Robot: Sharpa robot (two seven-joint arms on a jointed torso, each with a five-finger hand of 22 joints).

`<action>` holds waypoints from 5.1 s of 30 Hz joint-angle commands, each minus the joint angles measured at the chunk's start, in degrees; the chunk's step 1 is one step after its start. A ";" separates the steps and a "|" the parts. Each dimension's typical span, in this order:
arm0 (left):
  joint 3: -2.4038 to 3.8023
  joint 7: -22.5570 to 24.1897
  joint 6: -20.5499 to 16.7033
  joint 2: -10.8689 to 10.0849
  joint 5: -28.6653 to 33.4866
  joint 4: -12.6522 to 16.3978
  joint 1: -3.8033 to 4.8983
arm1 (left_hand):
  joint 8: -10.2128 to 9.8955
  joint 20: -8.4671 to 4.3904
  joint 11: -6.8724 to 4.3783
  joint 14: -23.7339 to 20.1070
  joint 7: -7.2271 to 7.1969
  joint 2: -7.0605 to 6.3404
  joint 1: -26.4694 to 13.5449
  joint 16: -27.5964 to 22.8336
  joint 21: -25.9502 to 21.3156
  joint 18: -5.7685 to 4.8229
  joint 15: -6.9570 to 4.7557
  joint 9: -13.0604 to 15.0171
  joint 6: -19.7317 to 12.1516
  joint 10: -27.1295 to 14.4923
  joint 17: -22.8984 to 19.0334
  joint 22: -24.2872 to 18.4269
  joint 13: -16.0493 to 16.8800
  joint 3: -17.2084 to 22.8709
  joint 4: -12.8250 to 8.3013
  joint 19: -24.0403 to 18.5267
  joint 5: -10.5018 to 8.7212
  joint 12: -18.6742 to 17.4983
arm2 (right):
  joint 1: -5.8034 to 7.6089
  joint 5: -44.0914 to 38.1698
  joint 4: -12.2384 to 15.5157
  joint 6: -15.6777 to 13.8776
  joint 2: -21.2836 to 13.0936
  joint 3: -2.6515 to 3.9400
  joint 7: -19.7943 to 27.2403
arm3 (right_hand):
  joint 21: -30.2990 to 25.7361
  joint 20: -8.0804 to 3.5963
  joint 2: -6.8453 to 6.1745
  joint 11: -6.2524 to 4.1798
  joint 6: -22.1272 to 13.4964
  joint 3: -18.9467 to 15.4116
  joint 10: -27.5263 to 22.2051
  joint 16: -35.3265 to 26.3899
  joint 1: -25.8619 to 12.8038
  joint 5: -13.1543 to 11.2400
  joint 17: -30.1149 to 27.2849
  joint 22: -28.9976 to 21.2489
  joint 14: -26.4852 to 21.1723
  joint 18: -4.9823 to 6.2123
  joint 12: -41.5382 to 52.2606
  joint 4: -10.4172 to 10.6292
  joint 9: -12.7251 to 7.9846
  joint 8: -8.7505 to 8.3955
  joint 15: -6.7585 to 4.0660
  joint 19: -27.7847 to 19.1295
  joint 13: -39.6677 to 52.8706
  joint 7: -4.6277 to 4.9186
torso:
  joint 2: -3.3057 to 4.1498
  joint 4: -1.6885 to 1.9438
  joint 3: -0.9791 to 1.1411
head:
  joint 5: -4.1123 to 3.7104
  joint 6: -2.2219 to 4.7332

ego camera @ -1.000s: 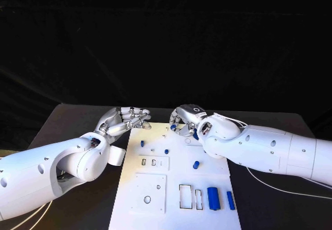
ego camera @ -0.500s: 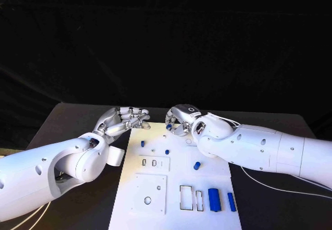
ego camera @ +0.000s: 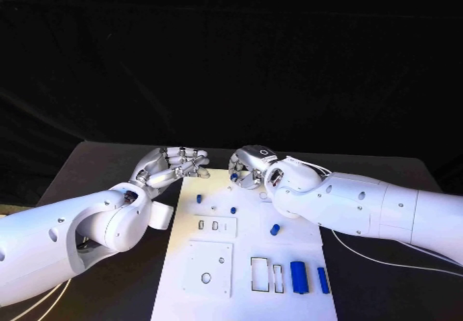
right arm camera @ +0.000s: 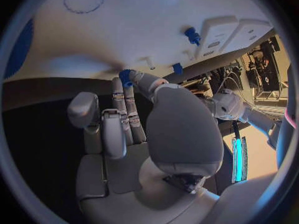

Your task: Assemble the parts on the task board

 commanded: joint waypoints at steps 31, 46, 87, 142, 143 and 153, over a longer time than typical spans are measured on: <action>0.02 0.06 1.83 0.45 0.08 -1.43 0.15 | -0.47 0.04 0.27 -0.34 0.27 0.06 -0.53 0.15 0.45 0.10 0.19 -0.11 0.02 0.33 0.33 0.12 0.00 0.49 -0.25 -0.20 -0.41 -0.55 | 1.21 7.70 15.64 0.19 -21.45 0.94 -1.99 | -0.99 2.05 -1.51 0.51 -8.85 -21.11 -3.05 1.20 6.36 2.95 -0.99 1.46 2.57 -0.95 11.54 12.90 -0.76 -8.65 1.80 -0.13 -0.63 2.88 | -0.90 -1.44 0.59 | -0.84 0.77; -0.01 -0.01 2.43 0.95 0.11 -2.13 0.11 | -0.49 0.05 0.27 -0.38 0.26 0.11 -0.58 0.15 0.48 0.09 0.20 -0.12 0.03 0.34 0.40 0.13 0.01 0.53 -0.25 -0.25 -0.42 -0.58 | 1.02 11.22 13.49 6.06 -21.39 0.91 -3.73 | 2.84 1.18 -0.43 -0.17 -12.46 -30.15 0.33 4.86 5.63 7.24 9.42 8.62 4.42 -2.14 62.73 15.61 1.53 -4.15 1.16 3.00 52.09 2.27 | -0.77 -1.36 0.72 | -0.98 0.63; -0.01 -0.62 2.19 0.63 0.12 -1.96 0.12 | -0.70 0.07 0.32 -0.50 0.28 0.30 -0.62 0.15 0.59 0.10 0.23 -0.20 -0.15 0.14 0.61 0.17 -0.02 0.72 -0.32 -0.39 -0.40 -0.75 | 0.16 14.35 10.17 9.41 -17.67 0.72 -4.16 | 5.23 1.17 1.65 -0.33 -10.49 -26.48 8.25 5.95 7.31 9.90 13.40 12.54 5.10 -2.73 75.44 15.23 1.54 -2.35 1.13 4.63 68.58 2.03 | -0.73 -1.39 0.72 | -0.94 -0.13; -0.01 -0.61 2.45 1.17 0.12 -2.72 0.12 | -0.76 0.07 0.31 -0.61 0.27 0.57 -0.54 0.17 0.75 0.10 0.23 -0.21 -0.10 0.13 0.83 0.24 0.00 0.96 -0.49 -0.51 -0.48 -0.74 | -0.32 -2.10 10.71 0.72 -3.85 0.73 -5.77 | 7.25 0.52 -1.15 -1.18 -6.90 -16.40 10.32 6.27 7.80 9.82 14.93 15.75 5.39 -3.30 77.23 15.26 1.70 -1.69 0.40 6.09 71.50 1.10 | -0.54 -1.16 0.51 | 0.64 0.52; -0.01 -0.61 2.45 1.14 0.12 -2.70 0.12 | -0.76 0.07 0.31 -0.61 0.27 0.57 -0.54 0.17 0.75 0.10 0.23 -0.21 -0.10 0.13 0.83 0.24 0.00 0.96 -0.49 -0.51 -0.48 -0.74 | -0.50 -2.09 10.40 0.87 -3.55 0.73 -5.76 | 7.25 0.52 -1.15 -1.18 -6.90 -16.40 10.32 6.27 7.80 9.82 14.93 15.75 5.39 -3.30 77.23 15.26 1.70 -1.69 0.40 6.09 71.50 1.10 | -0.57 -1.17 0.55 | 0.69 0.45; 0.00 -0.60 2.41 0.85 0.12 -2.53 0.13 | -0.76 0.07 0.31 -0.61 0.27 0.57 -0.54 0.17 0.75 0.10 0.23 -0.21 -0.10 0.13 0.83 0.24 0.00 0.96 -0.49 -0.51 -0.48 -0.74 | -1.48 -1.98 9.01 2.10 -2.19 0.72 -5.64 | 7.20 0.51 -1.20 -1.15 -7.06 -16.20 10.32 6.25 7.63 9.81 14.79 15.70 5.36 -3.29 77.22 15.25 1.69 -1.81 0.40 6.06 71.51 1.14 | -0.62 -1.17 0.61 | 1.17 -0.16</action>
